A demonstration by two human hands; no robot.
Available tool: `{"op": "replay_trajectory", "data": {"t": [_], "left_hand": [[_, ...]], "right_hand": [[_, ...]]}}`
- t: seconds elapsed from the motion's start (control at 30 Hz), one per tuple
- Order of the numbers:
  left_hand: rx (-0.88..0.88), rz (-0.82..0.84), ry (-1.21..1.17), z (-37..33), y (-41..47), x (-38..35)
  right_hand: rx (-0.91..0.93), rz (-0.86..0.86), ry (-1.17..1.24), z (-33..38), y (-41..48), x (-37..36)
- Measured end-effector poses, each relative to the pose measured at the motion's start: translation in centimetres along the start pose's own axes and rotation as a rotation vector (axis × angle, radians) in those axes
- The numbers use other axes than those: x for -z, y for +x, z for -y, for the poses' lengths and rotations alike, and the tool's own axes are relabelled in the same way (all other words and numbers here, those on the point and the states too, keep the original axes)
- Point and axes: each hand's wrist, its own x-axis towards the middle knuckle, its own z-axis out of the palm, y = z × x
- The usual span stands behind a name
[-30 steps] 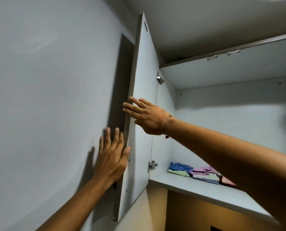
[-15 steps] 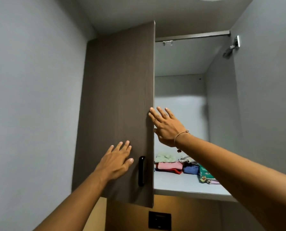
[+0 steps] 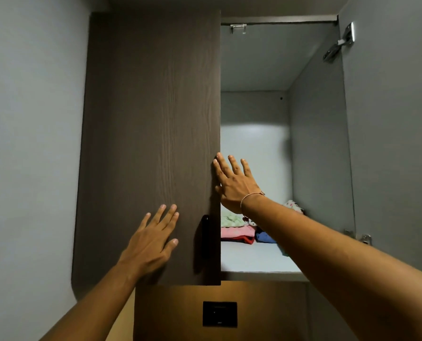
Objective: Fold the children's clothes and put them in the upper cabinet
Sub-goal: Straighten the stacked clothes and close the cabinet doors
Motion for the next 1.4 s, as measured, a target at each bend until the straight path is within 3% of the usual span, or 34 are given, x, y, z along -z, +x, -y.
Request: {"op": "replay_trajectory", "data": {"t": [0.17,0.3,0.37,0.47,0.63,0.77,0.9,1.0,1.07,1.23,1.4], "left_hand": [[-0.003,0.09,-0.018,-0.6,0.0,2.0],[0.034,0.191,-0.031,-2.6,0.3,6.2],[0.003,0.141,-0.058,-4.9,0.4,8.3],[-0.083,0.022,-0.108,-9.8,0.4,11.6],[-0.354,-0.196,-0.168,-21.8,0.7,18.3],[-0.601,-0.374,-0.194,-34.0,1.0,25.1],[-0.742,-0.421,-0.139,-42.3,2.0,30.1],[-0.789,-0.42,-0.043,-45.5,3.1,32.3],[-0.786,-0.398,0.02,-46.3,3.9,32.7],[-0.758,-0.372,0.073,-44.3,4.2,31.5],[-0.726,-0.433,0.068,-37.5,2.3,30.5]], "right_hand": [[-0.004,0.115,0.058,0.8,-2.4,0.0],[-0.246,0.239,0.634,2.1,-9.0,0.8],[-0.372,0.145,0.84,1.6,-13.8,1.7],[-0.508,-0.117,0.908,-0.4,-21.3,4.5],[-0.563,-0.59,0.691,-4.6,-32.1,13.4],[-0.592,-0.744,0.447,-9.4,-37.0,19.9],[-0.769,-0.653,0.503,-14.2,-38.4,22.5],[-0.845,-0.44,0.803,-16.5,-39.1,22.6],[-0.822,-0.393,0.921,-16.7,-39.6,22.7],[-0.744,-0.35,0.94,-15.4,-39.9,22.8],[-0.566,-0.376,1.021,-10.8,-38.1,21.7]]}}
